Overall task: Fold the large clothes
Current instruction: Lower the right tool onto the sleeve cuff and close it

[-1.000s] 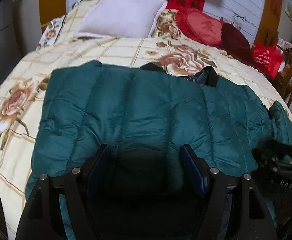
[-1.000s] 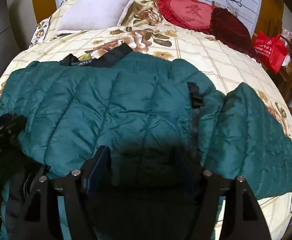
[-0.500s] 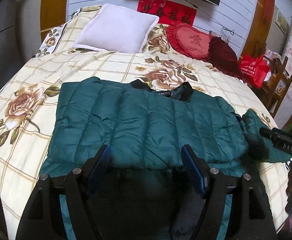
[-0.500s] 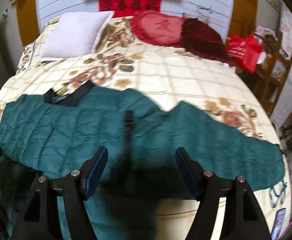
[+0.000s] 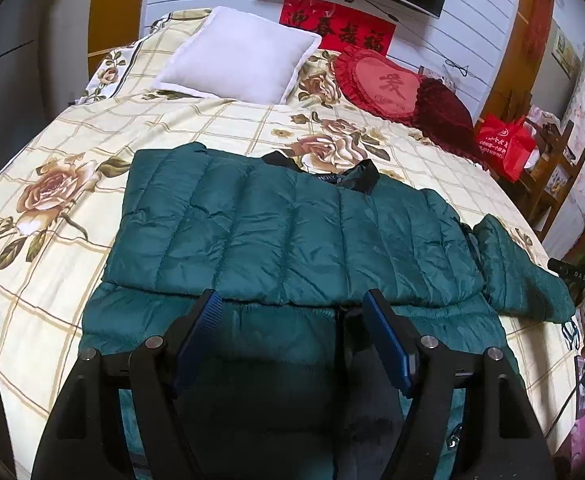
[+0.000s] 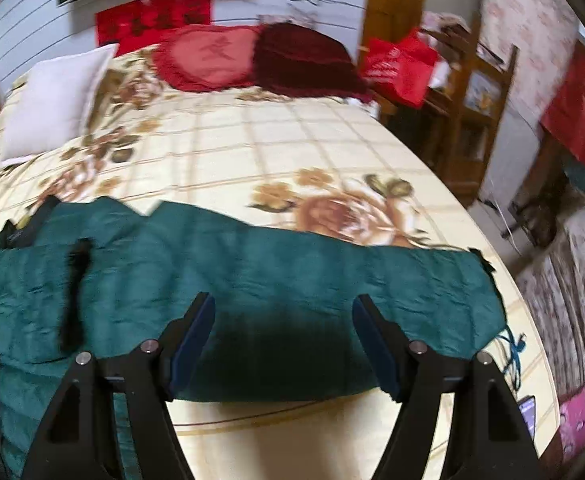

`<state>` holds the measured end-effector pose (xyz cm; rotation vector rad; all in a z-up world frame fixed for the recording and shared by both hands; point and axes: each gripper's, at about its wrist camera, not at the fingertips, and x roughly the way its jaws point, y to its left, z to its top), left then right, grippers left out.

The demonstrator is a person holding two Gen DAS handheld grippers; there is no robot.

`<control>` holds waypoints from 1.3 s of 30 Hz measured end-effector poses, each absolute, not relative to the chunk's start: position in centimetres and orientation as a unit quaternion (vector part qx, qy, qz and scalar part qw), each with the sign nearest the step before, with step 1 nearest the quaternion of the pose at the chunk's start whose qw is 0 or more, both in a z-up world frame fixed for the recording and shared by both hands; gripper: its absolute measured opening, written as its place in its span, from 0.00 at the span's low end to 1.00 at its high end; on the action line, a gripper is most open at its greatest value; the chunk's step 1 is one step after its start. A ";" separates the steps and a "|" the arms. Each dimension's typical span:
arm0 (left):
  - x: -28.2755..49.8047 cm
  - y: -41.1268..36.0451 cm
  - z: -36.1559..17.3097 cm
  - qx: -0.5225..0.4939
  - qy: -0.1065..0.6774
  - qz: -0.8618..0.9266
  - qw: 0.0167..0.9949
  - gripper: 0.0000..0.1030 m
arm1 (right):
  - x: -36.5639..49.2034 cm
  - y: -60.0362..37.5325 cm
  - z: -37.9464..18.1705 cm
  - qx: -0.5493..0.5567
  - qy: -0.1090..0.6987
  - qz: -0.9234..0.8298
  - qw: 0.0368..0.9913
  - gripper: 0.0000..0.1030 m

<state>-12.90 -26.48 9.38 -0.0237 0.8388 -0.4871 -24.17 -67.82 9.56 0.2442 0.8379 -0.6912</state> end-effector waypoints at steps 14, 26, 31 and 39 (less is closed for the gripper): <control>-14.5 -27.0 9.7 -0.036 0.404 -0.251 0.879 0.54 | -29.3 -78.2 7.2 0.158 0.407 -0.407 0.802 0.72; -15.6 -28.5 9.1 -0.017 0.409 -0.263 0.874 0.54 | -31.5 -83.2 5.2 0.179 0.411 -0.435 0.781 0.72; -15.4 -28.7 9.0 -0.017 0.413 -0.261 0.872 0.54 | -31.8 -85.4 4.1 0.195 0.420 -0.426 0.778 0.75; -14.9 -28.9 7.8 -0.019 0.427 -0.252 0.868 0.54 | -31.5 -87.9 2.6 0.209 0.437 -0.408 0.774 0.77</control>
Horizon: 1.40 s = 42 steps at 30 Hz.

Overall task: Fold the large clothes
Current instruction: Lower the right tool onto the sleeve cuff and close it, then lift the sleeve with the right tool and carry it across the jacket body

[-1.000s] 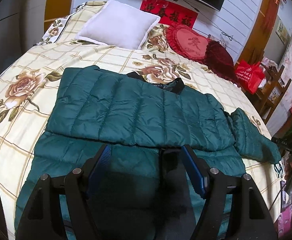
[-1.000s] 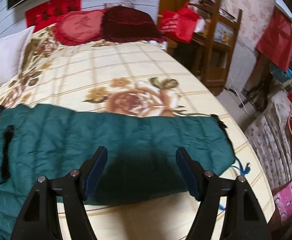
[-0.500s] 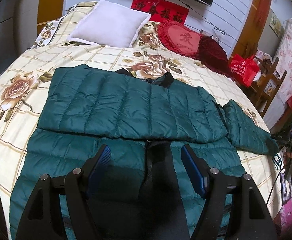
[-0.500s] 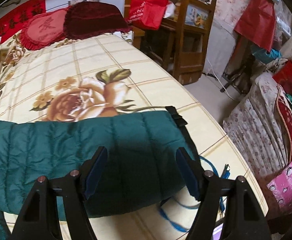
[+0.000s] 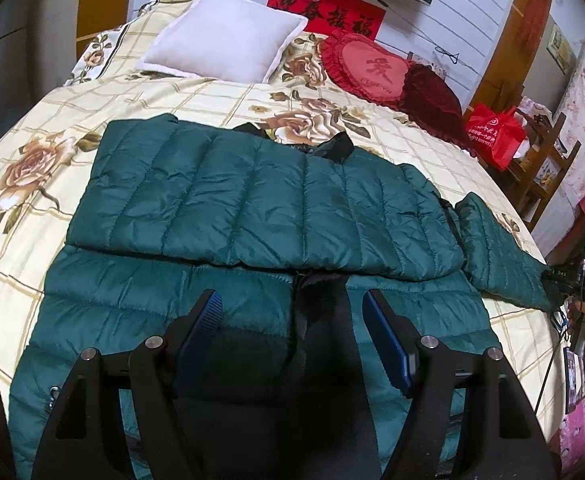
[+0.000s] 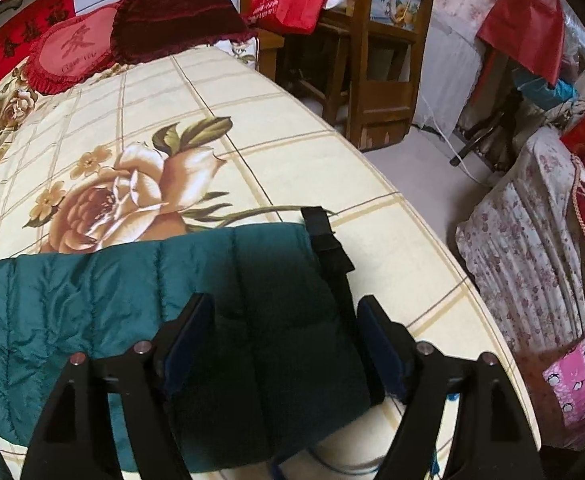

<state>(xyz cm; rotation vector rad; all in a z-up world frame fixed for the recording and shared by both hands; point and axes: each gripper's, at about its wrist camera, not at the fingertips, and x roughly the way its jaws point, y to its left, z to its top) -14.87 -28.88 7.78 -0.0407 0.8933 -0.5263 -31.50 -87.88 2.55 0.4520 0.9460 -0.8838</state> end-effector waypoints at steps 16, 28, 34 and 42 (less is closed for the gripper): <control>-15.4 -29.2 7.8 -0.012 0.426 -0.256 0.867 0.54 | -31.9 -87.3 3.8 0.239 0.404 -0.349 0.811 0.19; -16.8 -28.3 8.9 -0.021 0.417 -0.268 0.868 0.54 | -31.7 -83.4 9.3 0.189 0.383 -0.340 0.838 0.18; -17.3 -27.8 9.5 -0.029 0.411 -0.272 0.870 0.54 | -30.7 -80.6 11.6 0.167 0.381 -0.325 0.849 0.18; -18.1 -26.9 10.1 -0.027 0.404 -0.276 0.872 0.54 | -28.7 -76.7 14.5 0.146 0.368 -0.298 0.869 0.18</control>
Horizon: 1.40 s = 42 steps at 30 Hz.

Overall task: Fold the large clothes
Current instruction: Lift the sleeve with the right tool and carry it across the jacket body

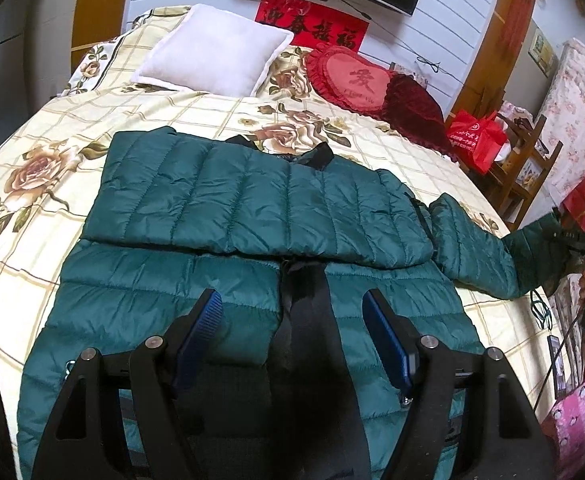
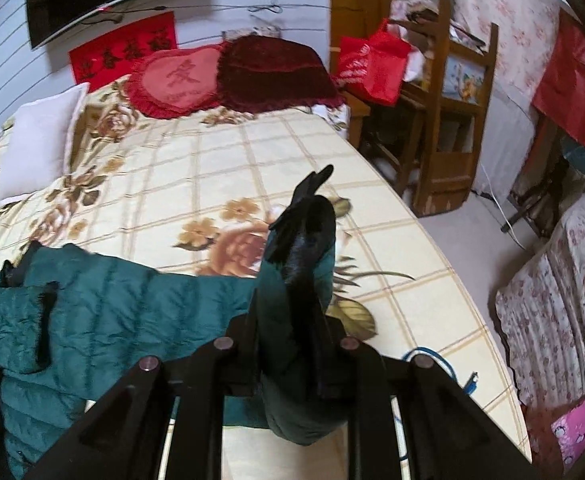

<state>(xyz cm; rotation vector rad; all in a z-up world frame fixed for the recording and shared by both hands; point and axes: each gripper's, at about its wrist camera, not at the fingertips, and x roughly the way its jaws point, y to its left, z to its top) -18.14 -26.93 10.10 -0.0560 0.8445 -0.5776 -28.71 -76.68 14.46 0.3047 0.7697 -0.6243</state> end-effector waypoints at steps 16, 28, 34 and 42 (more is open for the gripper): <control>-18.4 -24.2 10.8 -0.038 0.393 -0.270 0.878 0.54 | -22.6 -67.1 18.8 0.096 0.362 -0.210 0.903 0.18; -18.4 -22.2 11.1 -0.045 0.386 -0.263 0.883 0.54 | -17.6 -59.7 19.3 0.060 0.377 -0.148 0.912 0.18; -18.1 -21.2 11.0 -0.056 0.386 -0.259 0.884 0.54 | -15.1 -56.2 19.6 0.053 0.383 -0.117 0.915 0.16; -17.7 -20.1 10.4 -0.067 0.394 -0.254 0.881 0.54 | -11.1 -51.3 19.0 0.029 0.401 -0.083 0.912 0.07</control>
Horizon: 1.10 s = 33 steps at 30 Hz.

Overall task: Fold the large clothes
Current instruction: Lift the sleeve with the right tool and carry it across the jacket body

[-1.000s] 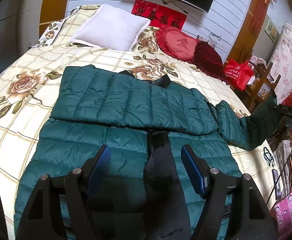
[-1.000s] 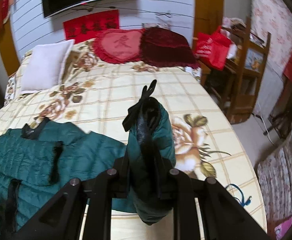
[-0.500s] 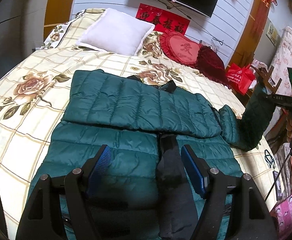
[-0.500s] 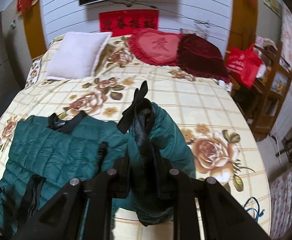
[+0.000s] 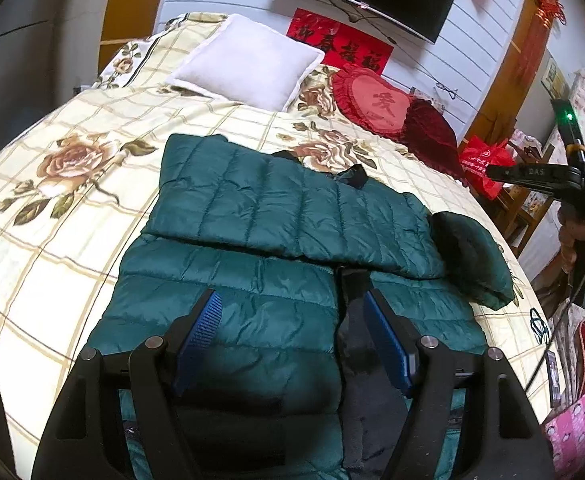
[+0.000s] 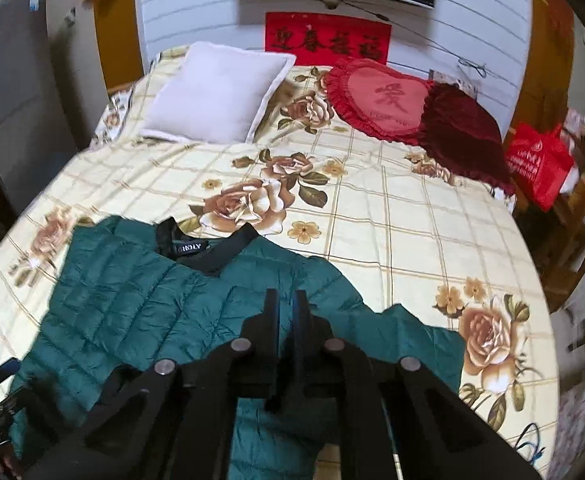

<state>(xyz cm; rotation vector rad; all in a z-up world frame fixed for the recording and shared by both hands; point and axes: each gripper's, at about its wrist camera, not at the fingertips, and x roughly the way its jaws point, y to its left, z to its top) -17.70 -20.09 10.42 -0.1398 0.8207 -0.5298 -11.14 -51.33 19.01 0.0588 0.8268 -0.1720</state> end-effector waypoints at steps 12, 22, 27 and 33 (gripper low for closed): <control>-17.7 -19.5 9.9 -0.076 0.396 -0.256 0.879 0.54 | -10.2 -53.6 11.3 0.065 0.494 -0.133 0.857 0.55; -17.6 -19.4 9.5 -0.073 0.399 -0.252 0.879 0.54 | -10.6 -54.5 7.5 0.082 0.500 -0.155 0.848 0.14; -17.5 -19.1 9.6 -0.080 0.396 -0.250 0.880 0.54 | -11.1 -53.7 11.7 0.111 0.460 -0.105 0.875 0.10; -17.5 -18.5 10.4 -0.081 0.387 -0.252 0.883 0.54 | -9.7 -51.0 16.2 0.137 0.417 -0.049 0.897 0.08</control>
